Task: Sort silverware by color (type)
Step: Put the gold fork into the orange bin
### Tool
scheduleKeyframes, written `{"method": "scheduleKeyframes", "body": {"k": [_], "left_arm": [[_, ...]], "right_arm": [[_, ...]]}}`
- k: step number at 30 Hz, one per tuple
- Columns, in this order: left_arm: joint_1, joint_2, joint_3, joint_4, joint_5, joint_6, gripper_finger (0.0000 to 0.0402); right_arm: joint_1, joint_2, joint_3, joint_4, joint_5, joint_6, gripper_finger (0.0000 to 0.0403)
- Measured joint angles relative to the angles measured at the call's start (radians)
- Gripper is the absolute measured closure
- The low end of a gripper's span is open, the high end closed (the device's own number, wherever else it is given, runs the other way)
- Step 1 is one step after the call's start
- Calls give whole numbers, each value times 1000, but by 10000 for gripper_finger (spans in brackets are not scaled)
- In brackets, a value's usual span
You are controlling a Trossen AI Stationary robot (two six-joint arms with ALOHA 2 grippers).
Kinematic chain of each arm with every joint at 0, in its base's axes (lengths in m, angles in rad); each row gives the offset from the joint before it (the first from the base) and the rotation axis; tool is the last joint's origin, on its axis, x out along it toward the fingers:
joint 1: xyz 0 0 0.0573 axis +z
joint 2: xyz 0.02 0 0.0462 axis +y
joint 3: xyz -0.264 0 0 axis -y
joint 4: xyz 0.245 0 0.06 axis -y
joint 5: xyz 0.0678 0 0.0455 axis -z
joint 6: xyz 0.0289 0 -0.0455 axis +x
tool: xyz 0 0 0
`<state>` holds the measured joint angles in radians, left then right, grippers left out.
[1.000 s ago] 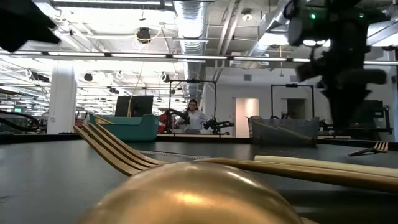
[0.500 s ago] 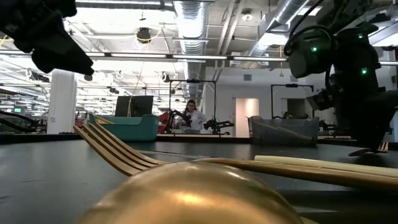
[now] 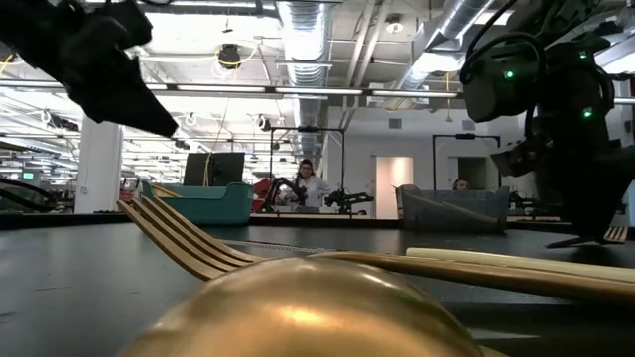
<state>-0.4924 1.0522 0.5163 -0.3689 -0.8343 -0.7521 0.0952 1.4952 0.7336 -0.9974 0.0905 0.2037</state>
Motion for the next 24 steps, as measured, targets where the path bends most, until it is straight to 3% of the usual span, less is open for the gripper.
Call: {"method": "scheduleKeyframes", "body": {"k": [8,17,24], "left_arm": [[65,100,0,87,-16,39,256],[122,129,0,202,-52,141,256],[190,128,0,408,28,333,256]], "right_arm": [[4,-7,-48,86,-18,75,329],[1,-20,-56,194,70,266,338],[0,-14,-27,504,94,294,378]]}}
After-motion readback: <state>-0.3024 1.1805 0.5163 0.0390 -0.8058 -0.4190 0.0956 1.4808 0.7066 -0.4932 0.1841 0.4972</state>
